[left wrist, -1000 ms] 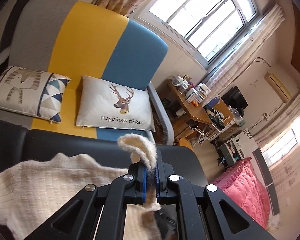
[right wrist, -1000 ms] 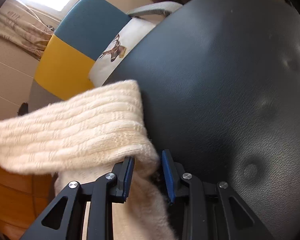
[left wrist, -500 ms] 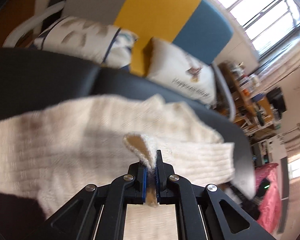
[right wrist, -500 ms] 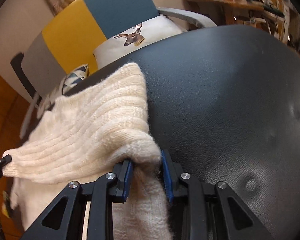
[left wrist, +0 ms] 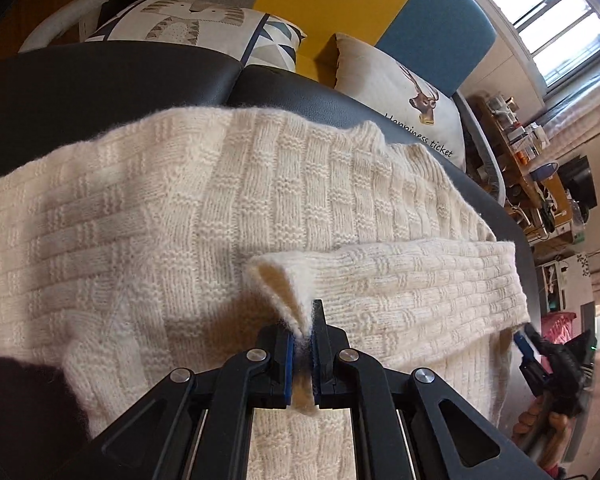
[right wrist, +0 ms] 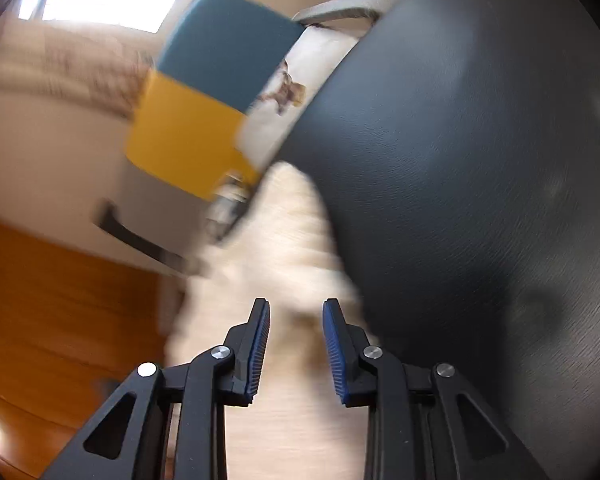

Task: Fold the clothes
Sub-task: 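Lay the held sleeve across the sweater body and open the left tool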

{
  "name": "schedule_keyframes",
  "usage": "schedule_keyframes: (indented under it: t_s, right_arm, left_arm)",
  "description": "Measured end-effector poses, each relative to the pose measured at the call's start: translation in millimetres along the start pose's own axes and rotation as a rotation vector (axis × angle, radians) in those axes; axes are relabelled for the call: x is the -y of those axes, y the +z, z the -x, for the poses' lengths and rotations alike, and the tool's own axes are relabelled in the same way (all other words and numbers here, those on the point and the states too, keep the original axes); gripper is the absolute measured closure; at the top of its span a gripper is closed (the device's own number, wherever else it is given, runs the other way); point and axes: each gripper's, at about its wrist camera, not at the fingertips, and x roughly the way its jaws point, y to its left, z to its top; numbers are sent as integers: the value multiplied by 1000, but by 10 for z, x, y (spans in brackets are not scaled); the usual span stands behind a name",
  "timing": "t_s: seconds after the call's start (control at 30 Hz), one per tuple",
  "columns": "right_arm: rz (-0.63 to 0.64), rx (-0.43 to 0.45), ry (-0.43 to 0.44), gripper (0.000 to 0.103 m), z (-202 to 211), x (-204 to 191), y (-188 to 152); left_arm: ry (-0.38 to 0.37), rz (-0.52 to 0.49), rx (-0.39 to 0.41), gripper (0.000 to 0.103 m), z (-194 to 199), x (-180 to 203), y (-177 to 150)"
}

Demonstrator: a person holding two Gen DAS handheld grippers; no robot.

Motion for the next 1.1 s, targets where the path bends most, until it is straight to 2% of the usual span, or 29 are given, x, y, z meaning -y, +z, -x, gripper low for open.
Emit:
schedule_keyframes:
  t_s: [0.03,0.1,0.2,0.27,0.33,0.43,0.5,0.57,0.67,0.8,0.87,0.93,1.03,1.1]
  right_arm:
    - [-64,-14,55,74,-10,44,-3]
    - [-163,-50,87,74,-83,112,-29]
    - [-291,-76,46,71,-234,220,-100]
    - [-312,-61,53,71,-315,234,-109]
    - [-312,-59,21,70,-414,198,-96]
    - [-220,45,-48,68,-443,53,11]
    - [-101,86,-125,74,-433,-80,49]
    - [12,91,-239,83,-471,-188,35]
    - [130,100,-337,93,-499,-218,-46]
    - [443,83,-528,95,-619,-389,-275]
    - [435,65,-500,93,-573,-352,-257]
    - [379,52,-455,90,-535,-299,-191]
    - [367,41,-436,87,-542,-306,-159]
    - [379,41,-433,85,-519,-326,-196]
  left_arm:
    - [3,-1,-2,96,-11,2,4]
    - [7,3,-5,96,-14,-5,10]
    - [10,4,-8,96,-18,3,31]
    - [13,1,-11,96,-28,22,44]
    - [21,-8,-11,96,-36,29,47]
    - [37,-29,-10,96,-49,50,47]
    - [54,-44,-7,96,-58,63,36]
    - [77,-57,-3,96,-73,80,18]
    - [116,-76,22,96,-69,123,-15]
    - [184,-140,88,96,0,238,-72]
    - [206,-177,112,96,26,297,-86]
    - [134,-137,77,95,7,237,-33]
    - [21,-43,42,94,22,90,63]
    - [-5,-7,41,94,46,42,119]
